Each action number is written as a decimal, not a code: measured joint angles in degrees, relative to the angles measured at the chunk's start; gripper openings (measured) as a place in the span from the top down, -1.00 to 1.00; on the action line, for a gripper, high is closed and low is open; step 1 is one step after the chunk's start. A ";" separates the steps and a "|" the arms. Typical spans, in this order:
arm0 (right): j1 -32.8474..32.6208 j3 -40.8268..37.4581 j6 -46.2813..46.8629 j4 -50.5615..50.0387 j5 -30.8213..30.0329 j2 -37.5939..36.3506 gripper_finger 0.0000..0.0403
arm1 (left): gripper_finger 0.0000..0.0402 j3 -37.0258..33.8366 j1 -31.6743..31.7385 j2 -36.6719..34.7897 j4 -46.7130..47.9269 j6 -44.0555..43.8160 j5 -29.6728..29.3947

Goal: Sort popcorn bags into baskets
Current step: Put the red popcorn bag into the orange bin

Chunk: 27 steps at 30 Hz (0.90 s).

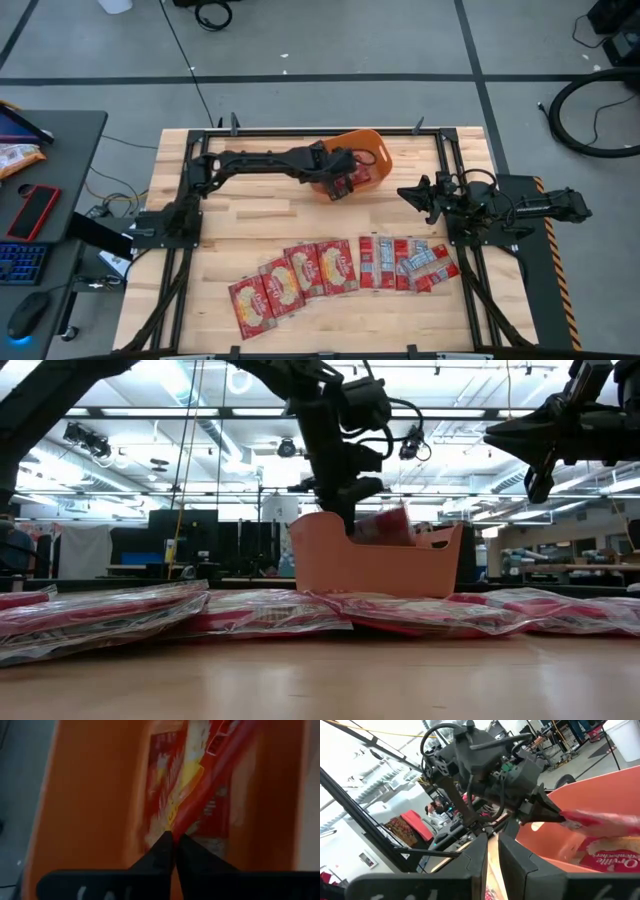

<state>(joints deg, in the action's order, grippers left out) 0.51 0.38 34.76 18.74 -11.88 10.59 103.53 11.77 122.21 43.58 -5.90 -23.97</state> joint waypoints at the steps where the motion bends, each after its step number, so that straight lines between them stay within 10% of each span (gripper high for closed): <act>1: -0.02 -0.02 0.00 0.02 0.02 0.00 0.74 | 0.83 0.07 0.21 -0.06 -0.38 0.08 -0.11; 13: 0.00 -0.01 0.00 0.00 0.02 0.00 0.74 | 0.34 0.08 -2.48 -0.40 -0.63 8.92 15.29; 27: 0.00 -0.02 0.00 0.04 0.04 0.00 0.74 | 0.38 0.09 -18.38 -8.72 11.90 3.33 10.53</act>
<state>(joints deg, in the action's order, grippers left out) 0.51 0.36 34.76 18.78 -11.84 10.59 103.61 -6.62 113.48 55.48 -2.57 -13.44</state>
